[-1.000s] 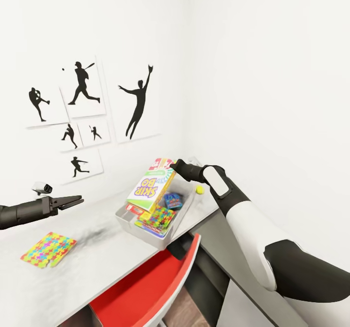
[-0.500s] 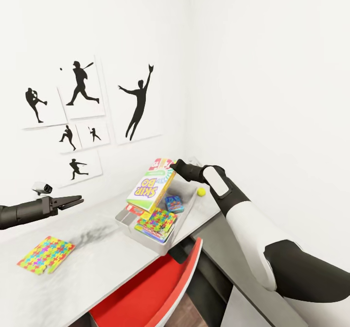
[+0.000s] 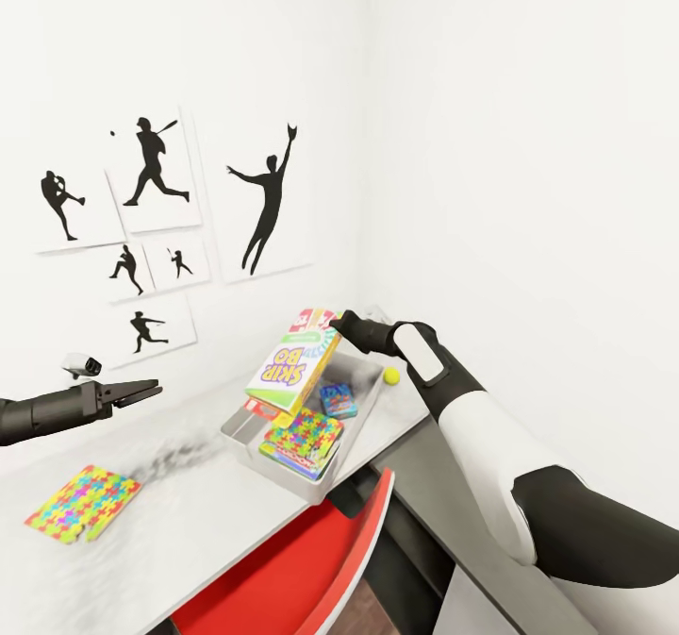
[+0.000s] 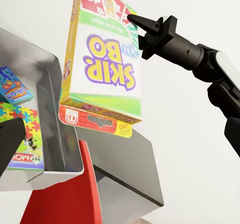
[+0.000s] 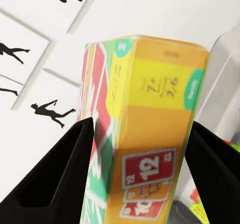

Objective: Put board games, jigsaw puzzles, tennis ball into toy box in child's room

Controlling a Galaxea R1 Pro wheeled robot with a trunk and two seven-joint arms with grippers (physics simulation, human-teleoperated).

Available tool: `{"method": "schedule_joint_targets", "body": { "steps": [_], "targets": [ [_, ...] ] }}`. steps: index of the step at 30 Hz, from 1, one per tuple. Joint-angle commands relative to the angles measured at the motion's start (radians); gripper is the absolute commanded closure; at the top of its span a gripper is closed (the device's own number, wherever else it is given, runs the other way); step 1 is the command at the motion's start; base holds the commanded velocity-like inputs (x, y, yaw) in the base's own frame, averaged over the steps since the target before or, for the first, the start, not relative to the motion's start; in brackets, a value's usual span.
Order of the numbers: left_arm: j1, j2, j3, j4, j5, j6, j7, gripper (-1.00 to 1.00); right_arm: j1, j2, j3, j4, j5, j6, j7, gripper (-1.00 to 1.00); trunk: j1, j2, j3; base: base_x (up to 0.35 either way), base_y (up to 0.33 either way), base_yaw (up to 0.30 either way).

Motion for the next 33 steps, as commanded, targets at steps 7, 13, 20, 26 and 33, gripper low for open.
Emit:
{"method": "schedule_joint_targets", "body": {
  "steps": [7,13,20,26,33],
  "targets": [
    [-0.001,0.000,0.000,0.000,0.001,0.011,-0.004,-1.00,-0.001,0.000,0.003,0.031,0.008,0.008,0.002,1.00,0.001,-0.002,-0.002,0.014,0.000,0.000],
    [-0.001,0.000,-0.001,0.000,0.001,0.011,-0.004,-1.00,-0.001,0.000,0.005,0.097,0.015,0.006,0.004,1.00,0.001,-0.002,-0.002,0.001,0.000,0.000],
    [-0.001,-0.001,-0.001,0.000,0.000,0.010,-0.004,-1.00,-0.001,0.000,0.007,0.190,0.017,-0.045,0.013,1.00,0.001,-0.002,-0.002,0.000,0.000,0.000],
    [-0.001,-0.001,-0.001,0.000,0.001,0.010,-0.004,-1.00,0.000,0.000,0.022,0.221,0.019,-0.088,0.019,1.00,0.001,-0.002,-0.002,0.000,0.000,0.000],
    [-0.001,-0.001,0.000,0.000,0.001,0.009,-0.004,-1.00,0.000,0.000,0.145,0.240,0.017,-0.170,0.095,1.00,0.001,-0.002,-0.002,0.000,0.000,0.000]
  ]
}}
